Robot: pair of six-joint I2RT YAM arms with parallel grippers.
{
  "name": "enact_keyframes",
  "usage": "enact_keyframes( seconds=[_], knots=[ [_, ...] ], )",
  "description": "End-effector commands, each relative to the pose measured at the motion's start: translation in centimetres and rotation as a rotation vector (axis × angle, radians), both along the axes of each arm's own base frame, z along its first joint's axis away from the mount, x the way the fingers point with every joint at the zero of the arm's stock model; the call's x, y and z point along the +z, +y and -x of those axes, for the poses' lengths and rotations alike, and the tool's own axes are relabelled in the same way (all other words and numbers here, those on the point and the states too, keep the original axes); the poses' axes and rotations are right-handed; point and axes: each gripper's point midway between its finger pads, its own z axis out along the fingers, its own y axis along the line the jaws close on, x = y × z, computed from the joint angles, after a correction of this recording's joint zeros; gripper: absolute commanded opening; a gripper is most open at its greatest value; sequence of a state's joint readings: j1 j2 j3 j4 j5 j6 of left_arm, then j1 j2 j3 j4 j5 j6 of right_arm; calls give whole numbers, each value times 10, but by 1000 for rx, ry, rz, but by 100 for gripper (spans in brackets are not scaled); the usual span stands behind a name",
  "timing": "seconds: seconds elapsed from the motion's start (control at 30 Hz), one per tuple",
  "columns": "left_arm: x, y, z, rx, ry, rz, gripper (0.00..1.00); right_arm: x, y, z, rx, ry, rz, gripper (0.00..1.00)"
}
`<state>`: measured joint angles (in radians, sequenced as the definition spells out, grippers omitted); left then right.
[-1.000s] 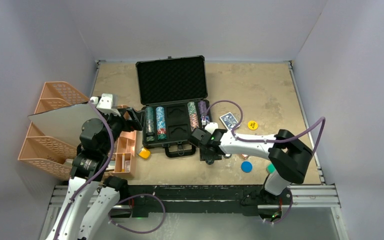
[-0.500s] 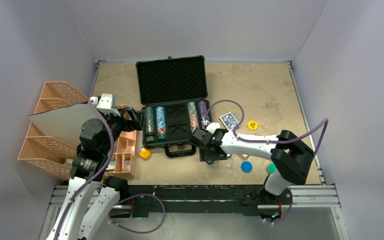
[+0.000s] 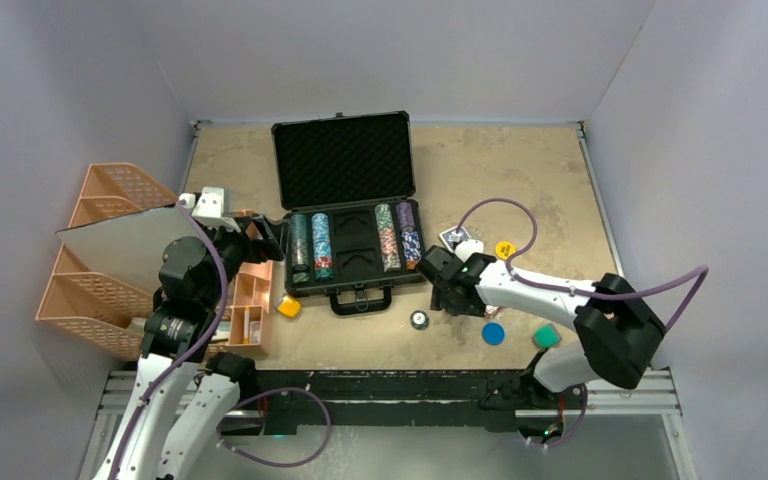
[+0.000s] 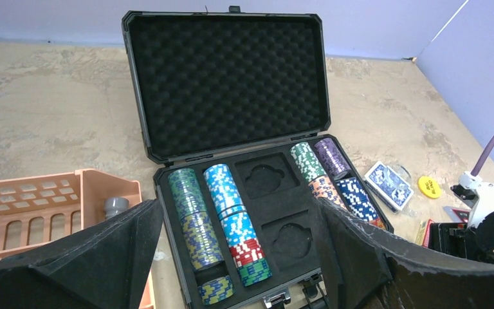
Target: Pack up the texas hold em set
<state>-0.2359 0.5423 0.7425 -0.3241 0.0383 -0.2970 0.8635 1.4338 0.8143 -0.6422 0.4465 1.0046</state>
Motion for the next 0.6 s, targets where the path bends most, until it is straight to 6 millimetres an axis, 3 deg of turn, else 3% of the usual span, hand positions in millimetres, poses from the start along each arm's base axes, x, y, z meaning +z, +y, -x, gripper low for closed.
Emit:
enact_keyframes(
  seconds=[0.0, 0.37, 0.5, 0.57],
  knots=[
    [17, 1, -1, 9, -41, 25, 88, -8, -3, -3, -23, 1, -22, 70],
    [16, 1, -1, 9, -35, 23, 88, -24, -6, -10, -13, 35, -27, 55],
    [16, 2, -1, 11, -36, 23, 88, -22, -5, -9, -2, 48, -25, 34],
    [16, 2, -1, 12, -35, 23, 88, -12, -7, -16, -8, 19, -8, 32]
  ],
)
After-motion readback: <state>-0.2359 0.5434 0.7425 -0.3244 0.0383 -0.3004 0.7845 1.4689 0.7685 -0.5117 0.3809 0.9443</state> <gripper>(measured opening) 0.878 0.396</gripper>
